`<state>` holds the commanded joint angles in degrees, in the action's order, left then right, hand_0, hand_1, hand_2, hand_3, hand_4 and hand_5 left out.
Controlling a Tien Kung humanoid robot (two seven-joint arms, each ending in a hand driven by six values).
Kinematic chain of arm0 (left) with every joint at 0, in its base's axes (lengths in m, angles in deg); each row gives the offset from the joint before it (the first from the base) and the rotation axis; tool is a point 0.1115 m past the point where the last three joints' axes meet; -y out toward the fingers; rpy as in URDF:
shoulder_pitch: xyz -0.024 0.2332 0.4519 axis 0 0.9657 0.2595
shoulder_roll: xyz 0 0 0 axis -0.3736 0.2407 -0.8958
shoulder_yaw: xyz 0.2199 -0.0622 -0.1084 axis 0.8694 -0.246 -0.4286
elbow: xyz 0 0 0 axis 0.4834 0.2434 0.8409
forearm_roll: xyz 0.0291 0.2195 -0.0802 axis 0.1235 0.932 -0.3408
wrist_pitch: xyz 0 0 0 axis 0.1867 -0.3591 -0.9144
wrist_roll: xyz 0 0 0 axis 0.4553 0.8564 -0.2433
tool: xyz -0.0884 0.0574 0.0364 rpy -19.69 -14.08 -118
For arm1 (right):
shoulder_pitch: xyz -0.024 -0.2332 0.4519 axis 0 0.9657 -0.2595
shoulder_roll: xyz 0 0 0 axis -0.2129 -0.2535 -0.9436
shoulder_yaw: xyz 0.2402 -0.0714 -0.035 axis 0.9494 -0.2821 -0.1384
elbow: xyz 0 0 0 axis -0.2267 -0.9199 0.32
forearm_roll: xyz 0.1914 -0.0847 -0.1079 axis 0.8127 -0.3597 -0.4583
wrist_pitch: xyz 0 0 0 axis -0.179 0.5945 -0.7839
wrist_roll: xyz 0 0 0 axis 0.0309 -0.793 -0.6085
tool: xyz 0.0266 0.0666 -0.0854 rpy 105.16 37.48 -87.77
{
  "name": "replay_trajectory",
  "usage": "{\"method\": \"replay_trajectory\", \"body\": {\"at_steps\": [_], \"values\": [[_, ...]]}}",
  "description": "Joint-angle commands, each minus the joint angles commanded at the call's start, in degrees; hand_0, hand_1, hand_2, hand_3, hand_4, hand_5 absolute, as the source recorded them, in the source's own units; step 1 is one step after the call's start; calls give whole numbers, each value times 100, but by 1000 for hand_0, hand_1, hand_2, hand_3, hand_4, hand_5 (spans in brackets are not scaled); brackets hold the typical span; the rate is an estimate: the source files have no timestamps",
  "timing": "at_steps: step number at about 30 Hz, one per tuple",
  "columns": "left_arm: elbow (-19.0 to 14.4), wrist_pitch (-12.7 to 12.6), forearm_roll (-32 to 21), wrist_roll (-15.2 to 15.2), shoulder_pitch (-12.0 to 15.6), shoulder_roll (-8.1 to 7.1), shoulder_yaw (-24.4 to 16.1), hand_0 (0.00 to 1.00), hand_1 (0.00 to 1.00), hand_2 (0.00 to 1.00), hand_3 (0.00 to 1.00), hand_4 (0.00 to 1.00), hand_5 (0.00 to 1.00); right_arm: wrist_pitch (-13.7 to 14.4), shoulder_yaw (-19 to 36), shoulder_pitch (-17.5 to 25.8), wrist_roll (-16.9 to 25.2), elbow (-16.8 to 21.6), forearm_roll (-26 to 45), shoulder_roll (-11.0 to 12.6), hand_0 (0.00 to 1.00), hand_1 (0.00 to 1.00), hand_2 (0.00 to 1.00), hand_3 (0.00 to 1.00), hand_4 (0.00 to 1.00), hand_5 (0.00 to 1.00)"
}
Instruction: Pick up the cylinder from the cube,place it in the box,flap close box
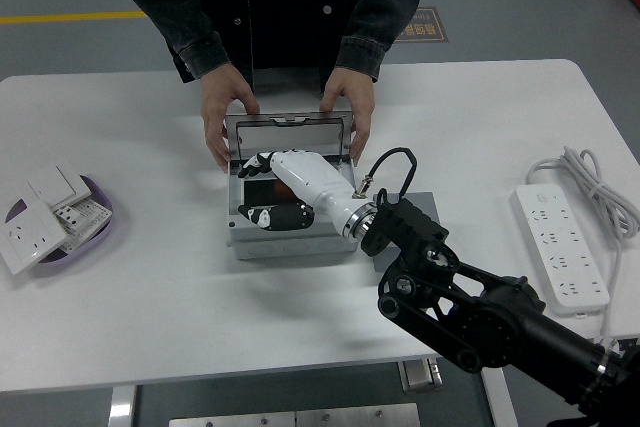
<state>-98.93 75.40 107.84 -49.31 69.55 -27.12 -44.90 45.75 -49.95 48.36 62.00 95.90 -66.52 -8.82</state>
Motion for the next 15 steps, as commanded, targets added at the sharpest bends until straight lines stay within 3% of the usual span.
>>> {"method": "replay_trajectory", "body": {"at_steps": [4,7,8,9,14,15], "values": [[0,-2,41,-19,24,-6,-48,638,665,582,640,720,300,76,47,-194,46,506,870,420,789,683,690,694,760,401],[0,-3,79,-34,31,-17,-85,638,665,582,640,720,300,99,121,-420,30,710,1432,590,789,683,690,694,760,401],[0,-3,87,-36,28,-21,-92,638,665,582,640,720,300,101,138,-516,10,670,1572,614,789,683,690,694,760,401],[0,-3,94,-37,23,-26,-96,638,664,582,639,720,300,102,147,-626,-10,597,1715,632,682,646,674,688,753,405],[0,0,98,-31,-9,-49,-86,638,664,582,639,720,300,65,30,-1171,-109,63,2171,633,682,646,674,688,753,405],[0,0,99,-31,-12,-52,-82,638,664,582,638,720,300,55,-19,-1285,-113,-61,2211,619,609,630,656,682,743,407]]}}
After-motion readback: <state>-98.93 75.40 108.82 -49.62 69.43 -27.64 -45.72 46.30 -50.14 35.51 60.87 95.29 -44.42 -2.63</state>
